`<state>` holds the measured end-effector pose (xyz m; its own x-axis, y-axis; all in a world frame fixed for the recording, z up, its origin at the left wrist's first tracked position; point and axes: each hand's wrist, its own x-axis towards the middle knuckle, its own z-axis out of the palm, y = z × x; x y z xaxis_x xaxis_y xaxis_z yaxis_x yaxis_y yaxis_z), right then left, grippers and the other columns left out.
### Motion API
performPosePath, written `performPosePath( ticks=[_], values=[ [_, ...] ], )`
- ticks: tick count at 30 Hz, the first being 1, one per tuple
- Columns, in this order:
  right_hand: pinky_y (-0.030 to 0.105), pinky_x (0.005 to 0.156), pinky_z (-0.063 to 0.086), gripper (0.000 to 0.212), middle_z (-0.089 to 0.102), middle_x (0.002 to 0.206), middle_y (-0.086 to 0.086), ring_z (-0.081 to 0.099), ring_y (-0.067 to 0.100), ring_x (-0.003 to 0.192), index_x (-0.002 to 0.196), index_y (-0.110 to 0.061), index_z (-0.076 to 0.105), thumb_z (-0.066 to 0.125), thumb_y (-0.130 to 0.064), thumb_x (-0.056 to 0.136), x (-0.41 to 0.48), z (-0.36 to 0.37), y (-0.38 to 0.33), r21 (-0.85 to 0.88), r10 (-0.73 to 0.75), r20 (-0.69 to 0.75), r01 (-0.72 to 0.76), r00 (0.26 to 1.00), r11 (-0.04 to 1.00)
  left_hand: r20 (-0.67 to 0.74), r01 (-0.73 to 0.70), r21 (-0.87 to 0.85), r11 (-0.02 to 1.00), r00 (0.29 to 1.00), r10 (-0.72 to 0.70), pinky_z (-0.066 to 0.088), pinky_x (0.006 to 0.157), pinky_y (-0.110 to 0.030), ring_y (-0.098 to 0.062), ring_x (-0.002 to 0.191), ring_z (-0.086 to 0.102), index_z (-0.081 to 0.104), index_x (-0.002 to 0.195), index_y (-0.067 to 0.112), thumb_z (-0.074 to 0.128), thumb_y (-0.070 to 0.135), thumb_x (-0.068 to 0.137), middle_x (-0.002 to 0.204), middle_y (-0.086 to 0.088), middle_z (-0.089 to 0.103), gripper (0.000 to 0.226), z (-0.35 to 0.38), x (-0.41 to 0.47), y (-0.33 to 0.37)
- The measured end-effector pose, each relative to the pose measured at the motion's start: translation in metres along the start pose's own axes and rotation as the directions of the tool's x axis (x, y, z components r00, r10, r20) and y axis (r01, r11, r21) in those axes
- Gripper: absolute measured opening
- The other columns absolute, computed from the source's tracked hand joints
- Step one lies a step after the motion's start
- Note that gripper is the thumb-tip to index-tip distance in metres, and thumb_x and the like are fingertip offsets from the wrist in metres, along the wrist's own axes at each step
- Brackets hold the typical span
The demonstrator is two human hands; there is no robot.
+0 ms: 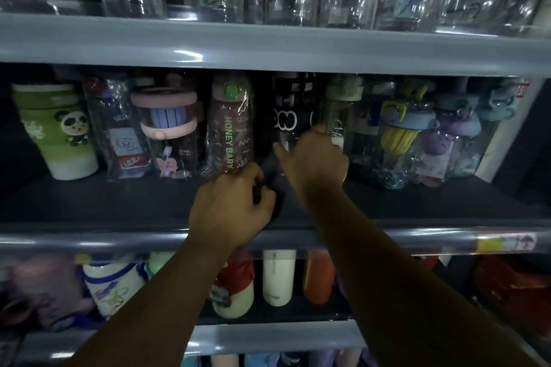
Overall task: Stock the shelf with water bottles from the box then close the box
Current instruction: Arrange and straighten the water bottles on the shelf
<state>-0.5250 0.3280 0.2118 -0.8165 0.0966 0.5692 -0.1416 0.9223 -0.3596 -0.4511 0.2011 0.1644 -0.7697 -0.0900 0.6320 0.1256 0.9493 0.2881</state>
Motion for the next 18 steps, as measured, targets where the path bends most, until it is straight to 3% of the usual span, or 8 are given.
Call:
performPosePath(
  ticks=[4,7,11,14,18],
  values=[
    [0.033,0.071,0.038,0.069,0.072,0.11,0.011,0.071,0.034,0.102,0.121,-0.005,0.046,0.062,-0.063,0.087,-0.007,-0.001,0.0,0.1,0.021,-0.022,-0.019,1.0,0.995,0.009,0.024,-0.04,0.999,1.0,-0.024,0.043,0.068,-0.029,-0.022,0.082,0.066,0.062,0.108,0.028,0.059,0.04,0.09,0.087,0.007,0.072,0.021,-0.002,0.0,-0.001],
    [0.034,0.075,0.047,0.072,0.071,0.107,0.011,0.07,0.033,0.099,0.118,-0.007,0.049,0.062,-0.068,0.083,-0.019,-0.007,0.002,0.17,0.006,-0.05,0.003,0.999,0.985,0.067,0.034,-0.07,0.997,0.997,-0.029,0.045,0.07,-0.032,-0.025,0.085,0.064,0.054,0.113,0.026,0.06,0.042,0.092,0.097,0.001,0.069,0.027,-0.004,0.002,0.0],
    [0.038,0.086,0.053,0.077,0.06,0.12,0.01,0.059,0.029,0.111,0.123,-0.009,0.051,0.071,-0.064,0.074,-0.031,-0.004,0.007,0.321,-0.038,-0.064,0.057,0.997,0.945,0.151,0.065,-0.148,0.987,0.988,-0.043,0.052,0.084,-0.036,-0.026,0.106,0.066,0.04,0.143,0.032,0.065,0.055,0.089,0.128,0.0,0.066,0.064,-0.006,0.005,0.0],
    [0.029,0.079,0.059,0.067,0.072,0.105,-0.001,0.07,0.014,0.098,0.116,-0.012,0.057,0.077,-0.056,0.069,-0.031,0.003,0.008,0.542,-0.034,0.048,0.003,0.998,0.841,0.189,0.074,-0.181,0.981,0.981,-0.039,0.054,0.091,-0.04,-0.028,0.115,0.065,0.033,0.147,0.038,0.066,0.061,0.085,0.133,-0.001,0.065,0.073,-0.007,0.006,0.0],
    [0.014,0.07,0.056,0.076,0.075,0.098,-0.01,0.071,0.003,0.088,0.114,-0.017,0.062,0.069,-0.072,0.062,-0.033,0.004,0.008,0.521,-0.072,0.073,0.024,0.995,0.853,0.223,0.121,-0.211,0.97,0.972,-0.072,0.054,0.092,-0.04,-0.025,0.111,0.067,0.036,0.14,0.039,0.065,0.068,0.079,0.127,0.001,0.068,0.073,-0.011,0.008,0.001]
  ],
)
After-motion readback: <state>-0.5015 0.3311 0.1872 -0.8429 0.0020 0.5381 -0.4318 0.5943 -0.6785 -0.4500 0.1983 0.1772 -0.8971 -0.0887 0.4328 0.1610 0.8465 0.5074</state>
